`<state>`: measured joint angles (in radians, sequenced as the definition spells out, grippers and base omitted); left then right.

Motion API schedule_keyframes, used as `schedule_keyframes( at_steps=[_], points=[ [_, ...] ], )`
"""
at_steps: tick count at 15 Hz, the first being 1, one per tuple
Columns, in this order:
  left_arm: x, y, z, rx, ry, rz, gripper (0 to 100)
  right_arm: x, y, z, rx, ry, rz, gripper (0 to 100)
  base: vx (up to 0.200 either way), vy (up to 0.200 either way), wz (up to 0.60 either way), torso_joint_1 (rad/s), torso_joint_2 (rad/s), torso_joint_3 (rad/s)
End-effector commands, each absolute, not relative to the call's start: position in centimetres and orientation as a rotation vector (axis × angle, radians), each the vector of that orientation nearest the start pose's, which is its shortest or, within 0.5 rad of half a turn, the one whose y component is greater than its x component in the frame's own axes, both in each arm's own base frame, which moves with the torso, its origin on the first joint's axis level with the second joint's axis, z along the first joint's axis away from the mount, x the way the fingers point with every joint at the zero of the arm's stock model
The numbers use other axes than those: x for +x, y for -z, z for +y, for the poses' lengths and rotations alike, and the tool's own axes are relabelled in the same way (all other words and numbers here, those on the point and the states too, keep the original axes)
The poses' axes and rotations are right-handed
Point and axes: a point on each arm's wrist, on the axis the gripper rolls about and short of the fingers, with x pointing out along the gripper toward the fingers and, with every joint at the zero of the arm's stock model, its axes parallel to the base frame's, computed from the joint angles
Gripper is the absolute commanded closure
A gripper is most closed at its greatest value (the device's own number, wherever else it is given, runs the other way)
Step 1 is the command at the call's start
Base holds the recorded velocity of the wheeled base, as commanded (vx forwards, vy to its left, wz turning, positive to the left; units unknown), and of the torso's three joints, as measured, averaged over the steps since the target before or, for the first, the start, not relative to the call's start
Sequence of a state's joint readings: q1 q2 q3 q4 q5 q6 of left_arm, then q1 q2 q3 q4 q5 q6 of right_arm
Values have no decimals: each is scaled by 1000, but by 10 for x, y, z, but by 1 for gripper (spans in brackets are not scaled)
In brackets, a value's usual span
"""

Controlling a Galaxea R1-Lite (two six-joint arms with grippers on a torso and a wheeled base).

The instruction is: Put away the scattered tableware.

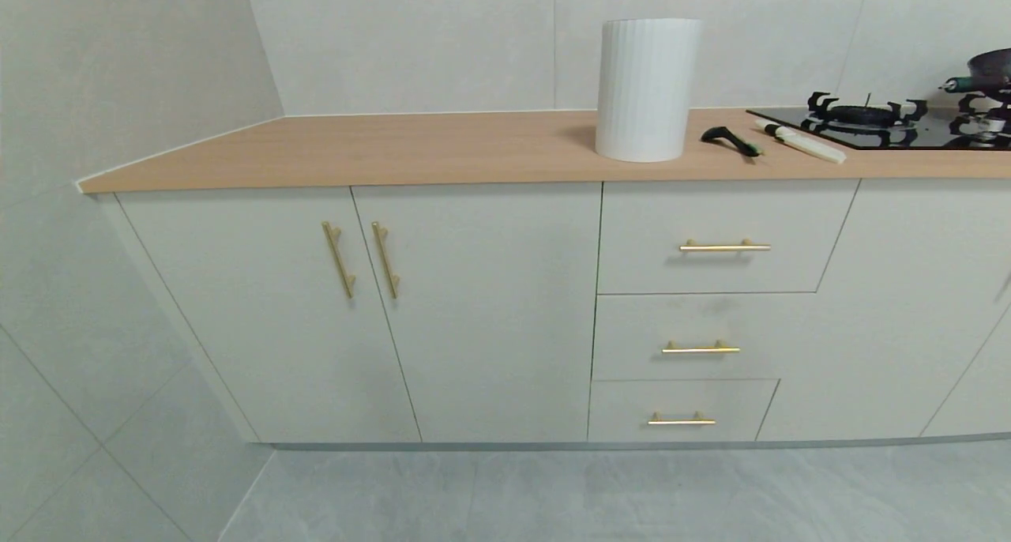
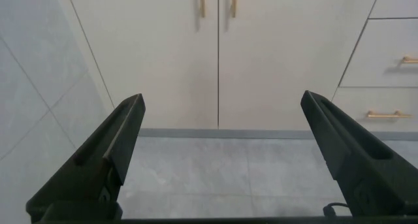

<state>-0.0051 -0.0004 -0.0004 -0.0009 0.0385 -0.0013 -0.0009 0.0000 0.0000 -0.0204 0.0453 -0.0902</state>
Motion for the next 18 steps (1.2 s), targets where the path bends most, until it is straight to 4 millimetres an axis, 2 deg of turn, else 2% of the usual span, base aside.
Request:
schedule_keyframes(
  at_steps=[1,2,11,18],
  points=[
    [-23,-76,1,-2,-34,-2,0,-23,-78,1,-91,-45,-20,0,0,0,0,0,0,0],
    [-23,-76,1,-2,-32,-2,0,-23,-78,1,-91,-45,-19,0,0,0,0,0,0,0],
    [-23,-76,1,-2,-34,-2,0,-23,-78,1,-91,-44,-20,0,200,0,0,3,1,4],
    [-23,-76,1,-3,-34,-2,0,-23,-78,1,-96,-47,-21,0,0,0,0,0,0,0]
  ],
)
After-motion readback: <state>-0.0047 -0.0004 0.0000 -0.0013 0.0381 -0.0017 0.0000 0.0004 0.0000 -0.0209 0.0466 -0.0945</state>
